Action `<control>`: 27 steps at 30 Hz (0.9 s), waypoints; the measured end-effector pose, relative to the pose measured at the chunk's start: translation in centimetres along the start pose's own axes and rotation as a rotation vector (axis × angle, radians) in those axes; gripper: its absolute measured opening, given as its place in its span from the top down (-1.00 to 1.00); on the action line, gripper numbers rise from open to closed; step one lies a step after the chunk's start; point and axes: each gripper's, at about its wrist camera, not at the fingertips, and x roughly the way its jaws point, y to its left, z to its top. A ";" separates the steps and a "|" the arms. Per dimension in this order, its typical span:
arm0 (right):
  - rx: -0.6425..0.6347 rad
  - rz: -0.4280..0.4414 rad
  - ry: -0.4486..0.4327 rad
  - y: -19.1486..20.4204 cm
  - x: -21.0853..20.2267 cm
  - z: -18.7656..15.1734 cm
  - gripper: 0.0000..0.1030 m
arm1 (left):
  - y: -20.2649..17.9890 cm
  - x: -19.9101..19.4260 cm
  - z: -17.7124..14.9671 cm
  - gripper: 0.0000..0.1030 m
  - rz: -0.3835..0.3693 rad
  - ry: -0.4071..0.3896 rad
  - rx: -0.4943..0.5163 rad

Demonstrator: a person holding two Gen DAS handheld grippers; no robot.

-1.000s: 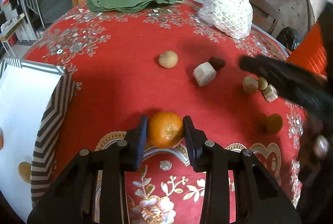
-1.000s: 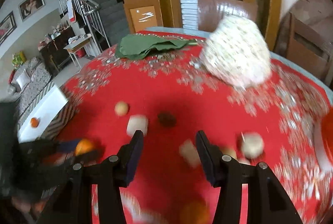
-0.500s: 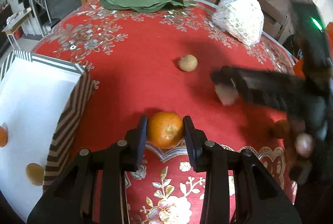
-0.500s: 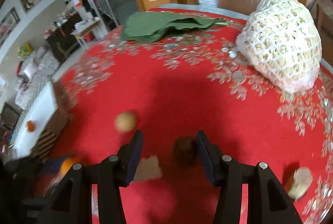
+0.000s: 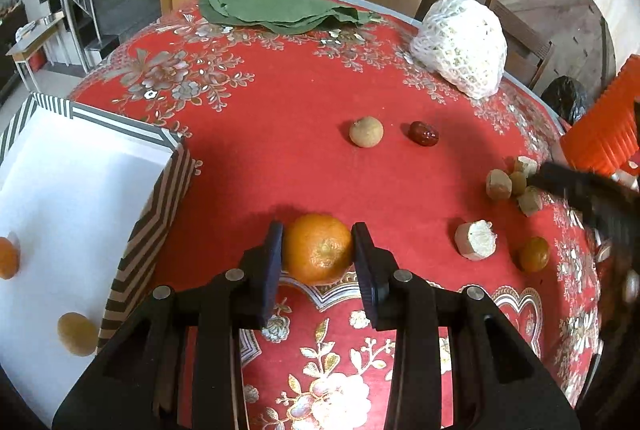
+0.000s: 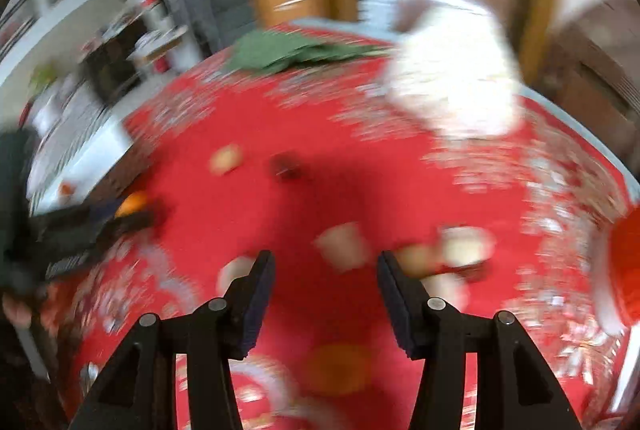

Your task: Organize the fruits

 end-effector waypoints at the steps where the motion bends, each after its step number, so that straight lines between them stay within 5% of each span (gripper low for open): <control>1: 0.031 -0.044 -0.006 -1.3 0.2 0.5 -0.05 | -0.1 0.1 -0.1 0.36 -0.001 0.003 0.001; 3: 0.103 -0.113 -0.003 -4.0 1.2 1.7 -0.05 | -0.2 0.4 -0.2 0.36 -0.003 0.013 0.005; 8: 0.226 -0.051 0.011 -6.9 4.2 3.0 -0.05 | -0.6 0.8 -0.3 0.35 -0.004 0.030 0.015; 19: 0.118 0.152 0.064 1.7 3.9 -1.7 -0.08 | -0.7 0.3 -0.7 0.36 -0.017 0.025 0.015; 23: -0.013 0.126 0.078 6.1 2.9 -3.4 -0.08 | -1.0 0.1 -1.0 0.36 -0.031 0.032 0.028; 27: 0.017 0.091 0.017 5.9 0.1 -4.7 -0.09 | -1.1 -0.3 -1.3 0.36 -0.040 0.032 0.031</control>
